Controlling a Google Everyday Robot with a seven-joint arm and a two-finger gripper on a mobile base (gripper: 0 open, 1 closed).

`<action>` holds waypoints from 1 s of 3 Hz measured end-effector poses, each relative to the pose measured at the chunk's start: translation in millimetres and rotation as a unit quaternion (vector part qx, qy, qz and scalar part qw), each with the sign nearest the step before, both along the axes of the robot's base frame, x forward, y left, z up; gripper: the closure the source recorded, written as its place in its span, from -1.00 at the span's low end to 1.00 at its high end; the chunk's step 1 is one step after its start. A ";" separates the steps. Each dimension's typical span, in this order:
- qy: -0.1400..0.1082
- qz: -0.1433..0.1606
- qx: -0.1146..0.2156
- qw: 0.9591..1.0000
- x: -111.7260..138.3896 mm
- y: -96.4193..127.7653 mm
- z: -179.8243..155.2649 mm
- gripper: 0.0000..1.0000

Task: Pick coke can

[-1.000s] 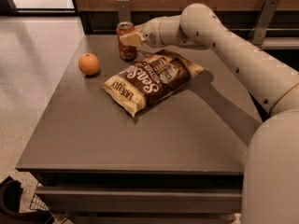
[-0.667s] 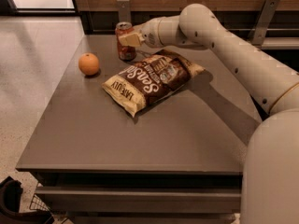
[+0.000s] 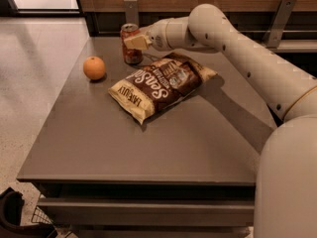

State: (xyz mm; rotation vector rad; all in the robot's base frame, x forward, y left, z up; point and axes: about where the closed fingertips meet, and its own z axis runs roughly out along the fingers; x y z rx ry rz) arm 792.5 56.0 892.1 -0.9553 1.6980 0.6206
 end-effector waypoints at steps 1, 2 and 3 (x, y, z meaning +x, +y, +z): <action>-0.005 -0.003 -0.006 1.000 -2.7 -9.7 19.0 1.00; -0.019 -0.007 -0.008 1.000 -7.4 -30.9 50.6 1.00; -0.028 0.005 -0.003 1.000 -11.9 -49.6 75.2 1.00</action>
Offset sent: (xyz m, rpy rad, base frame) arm -0.0131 -0.0656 0.0944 -0.0225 -0.0783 -0.0335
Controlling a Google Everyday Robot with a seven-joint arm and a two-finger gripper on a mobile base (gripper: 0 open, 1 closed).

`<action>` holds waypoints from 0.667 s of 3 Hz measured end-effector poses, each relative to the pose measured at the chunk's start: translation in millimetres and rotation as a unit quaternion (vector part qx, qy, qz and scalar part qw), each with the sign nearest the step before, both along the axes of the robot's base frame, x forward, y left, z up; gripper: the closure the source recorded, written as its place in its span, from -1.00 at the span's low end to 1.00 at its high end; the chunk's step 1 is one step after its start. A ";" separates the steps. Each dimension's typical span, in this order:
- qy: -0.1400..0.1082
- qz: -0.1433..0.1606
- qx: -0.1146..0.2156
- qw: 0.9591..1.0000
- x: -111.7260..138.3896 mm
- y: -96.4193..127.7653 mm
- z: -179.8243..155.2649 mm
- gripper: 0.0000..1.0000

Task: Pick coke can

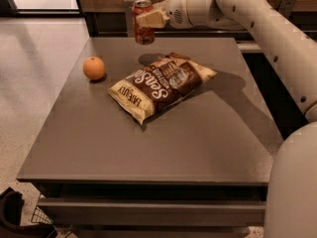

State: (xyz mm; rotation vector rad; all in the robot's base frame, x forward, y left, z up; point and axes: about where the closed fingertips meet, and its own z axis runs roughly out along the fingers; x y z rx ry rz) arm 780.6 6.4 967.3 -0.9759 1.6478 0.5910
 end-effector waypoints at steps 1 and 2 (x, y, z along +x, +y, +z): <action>-0.017 0.040 -0.002 0.999 -19.1 -24.3 52.9 1.00; -0.017 0.040 -0.002 0.999 -19.1 -24.3 52.9 1.00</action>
Offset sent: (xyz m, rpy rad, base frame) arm -0.0283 -0.0439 0.0849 -0.0141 -0.0575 0.1083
